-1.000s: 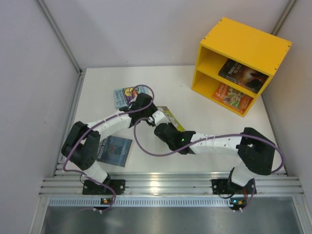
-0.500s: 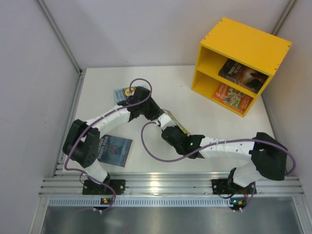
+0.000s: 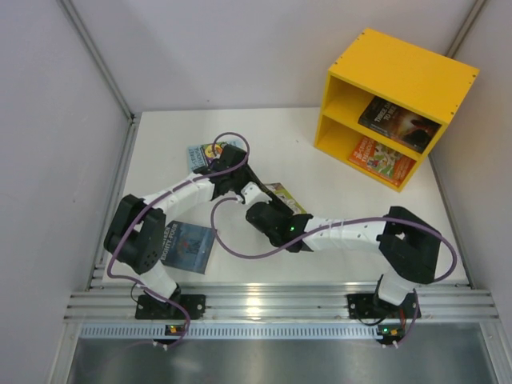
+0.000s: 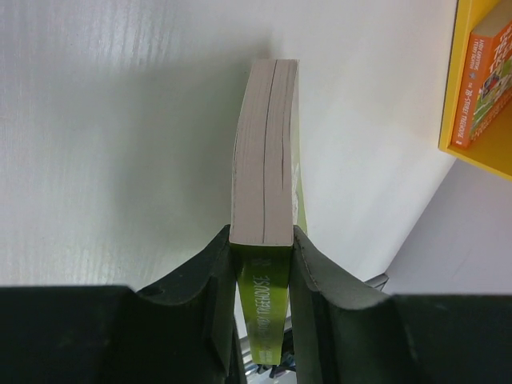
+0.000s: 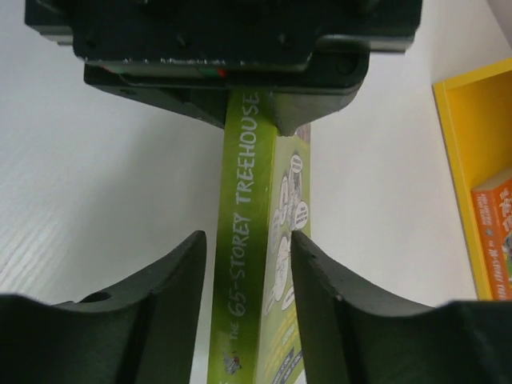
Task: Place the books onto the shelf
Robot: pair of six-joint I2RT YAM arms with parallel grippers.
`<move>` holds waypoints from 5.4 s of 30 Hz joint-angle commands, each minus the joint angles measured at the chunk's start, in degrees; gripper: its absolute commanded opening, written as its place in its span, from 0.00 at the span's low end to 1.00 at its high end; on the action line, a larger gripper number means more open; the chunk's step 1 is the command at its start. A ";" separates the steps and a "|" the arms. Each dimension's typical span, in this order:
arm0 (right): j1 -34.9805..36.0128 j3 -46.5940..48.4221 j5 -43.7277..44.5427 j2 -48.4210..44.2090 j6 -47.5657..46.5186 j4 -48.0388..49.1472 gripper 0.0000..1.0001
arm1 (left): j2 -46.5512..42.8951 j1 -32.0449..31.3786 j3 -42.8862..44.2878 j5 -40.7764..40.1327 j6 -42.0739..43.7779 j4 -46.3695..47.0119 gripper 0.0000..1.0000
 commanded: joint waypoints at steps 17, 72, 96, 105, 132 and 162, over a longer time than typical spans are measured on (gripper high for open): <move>-6.62 3.69 11.33 -1.64 -31.10 1.32 0.00 | -6.25 4.63 15.15 -9.35 9.15 -15.22 0.70; -47.14 -2.20 -5.29 11.63 -57.32 29.80 0.13 | -17.76 18.43 -9.89 4.70 24.71 -6.25 0.72; -49.96 -0.52 -4.92 5.13 -46.17 10.64 0.48 | -18.55 18.35 -10.50 6.11 24.54 -6.08 0.72; -48.73 -0.35 -5.81 4.42 -44.14 8.53 0.51 | -19.26 18.35 -10.86 6.02 24.54 -6.08 0.72; -55.23 -1.93 -6.34 6.97 -47.75 15.83 0.41 | -18.82 18.26 -9.98 6.02 25.68 -7.05 0.71; -51.54 2.11 -6.51 11.10 -47.57 14.06 0.31 | -18.64 18.26 -10.24 5.06 26.30 -7.13 0.71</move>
